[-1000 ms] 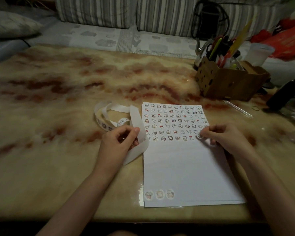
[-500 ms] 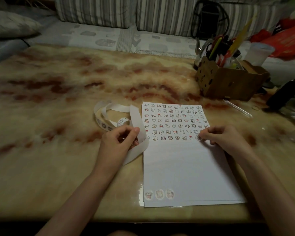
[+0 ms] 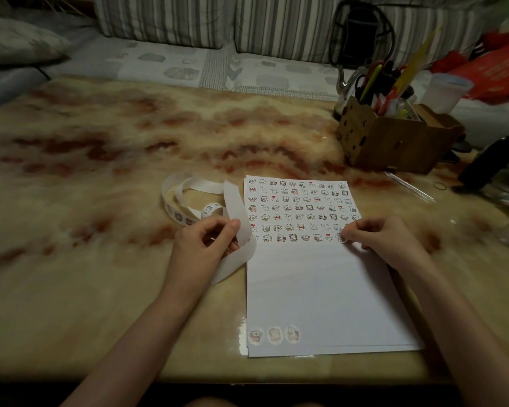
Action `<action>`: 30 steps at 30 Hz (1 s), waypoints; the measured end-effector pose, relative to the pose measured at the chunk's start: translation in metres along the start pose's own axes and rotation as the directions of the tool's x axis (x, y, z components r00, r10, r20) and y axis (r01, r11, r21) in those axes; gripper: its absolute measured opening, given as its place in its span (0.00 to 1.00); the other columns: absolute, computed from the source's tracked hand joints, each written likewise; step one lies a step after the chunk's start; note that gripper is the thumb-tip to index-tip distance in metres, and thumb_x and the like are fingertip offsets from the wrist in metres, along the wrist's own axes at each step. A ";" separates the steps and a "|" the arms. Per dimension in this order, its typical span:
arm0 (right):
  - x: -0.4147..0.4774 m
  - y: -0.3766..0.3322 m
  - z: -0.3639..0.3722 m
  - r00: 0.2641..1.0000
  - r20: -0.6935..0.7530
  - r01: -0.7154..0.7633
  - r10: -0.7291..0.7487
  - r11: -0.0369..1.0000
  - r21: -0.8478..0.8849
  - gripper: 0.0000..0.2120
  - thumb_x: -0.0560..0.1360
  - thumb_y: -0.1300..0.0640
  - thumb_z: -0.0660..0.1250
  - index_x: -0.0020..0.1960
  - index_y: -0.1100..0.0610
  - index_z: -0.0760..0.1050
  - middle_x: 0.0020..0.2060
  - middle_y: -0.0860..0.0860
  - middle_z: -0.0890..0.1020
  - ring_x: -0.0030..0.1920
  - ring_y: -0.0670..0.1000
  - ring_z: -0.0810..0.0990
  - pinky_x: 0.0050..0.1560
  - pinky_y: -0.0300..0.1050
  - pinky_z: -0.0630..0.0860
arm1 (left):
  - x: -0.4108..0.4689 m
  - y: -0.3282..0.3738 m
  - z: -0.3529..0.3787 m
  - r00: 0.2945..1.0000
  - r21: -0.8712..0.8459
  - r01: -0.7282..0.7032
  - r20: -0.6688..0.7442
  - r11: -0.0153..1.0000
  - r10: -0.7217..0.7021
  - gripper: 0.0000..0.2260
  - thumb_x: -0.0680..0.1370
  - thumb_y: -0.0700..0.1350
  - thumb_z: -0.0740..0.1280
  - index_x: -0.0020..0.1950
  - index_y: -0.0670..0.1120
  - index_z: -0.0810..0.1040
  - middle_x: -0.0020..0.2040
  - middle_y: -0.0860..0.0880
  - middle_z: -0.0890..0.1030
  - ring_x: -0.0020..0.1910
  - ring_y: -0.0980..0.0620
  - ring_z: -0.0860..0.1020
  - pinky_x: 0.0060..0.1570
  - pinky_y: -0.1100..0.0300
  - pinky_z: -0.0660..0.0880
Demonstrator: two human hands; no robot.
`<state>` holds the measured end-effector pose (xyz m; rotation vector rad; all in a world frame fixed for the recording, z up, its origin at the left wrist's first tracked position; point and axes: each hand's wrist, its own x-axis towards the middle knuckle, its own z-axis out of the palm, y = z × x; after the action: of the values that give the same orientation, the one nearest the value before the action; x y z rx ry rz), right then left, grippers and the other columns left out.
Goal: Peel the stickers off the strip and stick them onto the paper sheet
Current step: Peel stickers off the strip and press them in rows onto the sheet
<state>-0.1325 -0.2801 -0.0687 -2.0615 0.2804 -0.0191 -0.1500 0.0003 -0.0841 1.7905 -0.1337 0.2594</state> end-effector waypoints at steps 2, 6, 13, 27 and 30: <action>0.001 0.001 0.001 1.000 -0.001 0.008 -0.008 1.000 0.000 0.06 0.71 0.65 0.71 0.36 0.59 0.82 0.29 0.46 0.83 0.28 0.36 0.75 0.29 0.26 0.68 | 0.000 0.000 0.000 1.000 -0.001 0.000 0.002 1.000 0.000 0.09 0.77 0.41 0.67 0.38 0.41 0.80 0.30 0.51 0.79 0.29 0.59 0.76 0.35 0.72 0.70; 0.001 0.005 0.004 1.000 -0.021 0.014 -0.015 1.000 -0.023 0.05 0.70 0.63 0.72 0.36 0.58 0.82 0.33 0.51 0.84 0.31 0.41 0.74 0.34 0.36 0.67 | 0.000 0.000 0.000 1.000 -0.004 -0.002 0.005 1.000 0.002 0.09 0.77 0.41 0.67 0.38 0.41 0.80 0.29 0.52 0.79 0.29 0.59 0.76 0.35 0.72 0.71; 0.006 0.014 0.007 0.998 -0.055 0.014 -0.017 0.998 -0.061 0.05 0.68 0.59 0.74 0.33 0.55 0.81 0.34 0.52 0.85 0.37 0.49 0.78 0.41 0.46 0.69 | 0.000 -0.001 -0.001 1.000 -0.006 0.001 0.005 1.000 -0.001 0.09 0.77 0.41 0.67 0.38 0.41 0.80 0.30 0.51 0.80 0.30 0.59 0.77 0.35 0.72 0.71; 0.005 0.018 0.005 0.993 -0.066 0.087 -0.093 0.991 -0.098 0.07 0.69 0.59 0.76 0.41 0.55 0.77 0.27 0.49 0.74 0.30 0.48 0.70 0.36 0.44 0.64 | 0.000 -0.001 0.000 1.000 0.007 -0.001 0.006 1.000 0.001 0.09 0.77 0.41 0.67 0.38 0.43 0.81 0.30 0.50 0.80 0.30 0.59 0.76 0.35 0.73 0.70; 0.008 0.021 0.004 0.992 -0.077 0.094 -0.101 0.991 -0.098 0.10 0.69 0.61 0.74 0.42 0.53 0.73 0.28 0.50 0.74 0.31 0.50 0.71 0.38 0.46 0.66 | -0.001 -0.002 0.000 1.000 -0.001 0.006 0.006 1.000 -0.006 0.09 0.77 0.41 0.67 0.37 0.44 0.81 0.30 0.50 0.80 0.30 0.59 0.76 0.36 0.72 0.71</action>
<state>-0.1277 -0.2877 -0.0896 -2.1696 0.2344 -0.1529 -0.1503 0.0010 -0.0857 1.7906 -0.1320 0.2498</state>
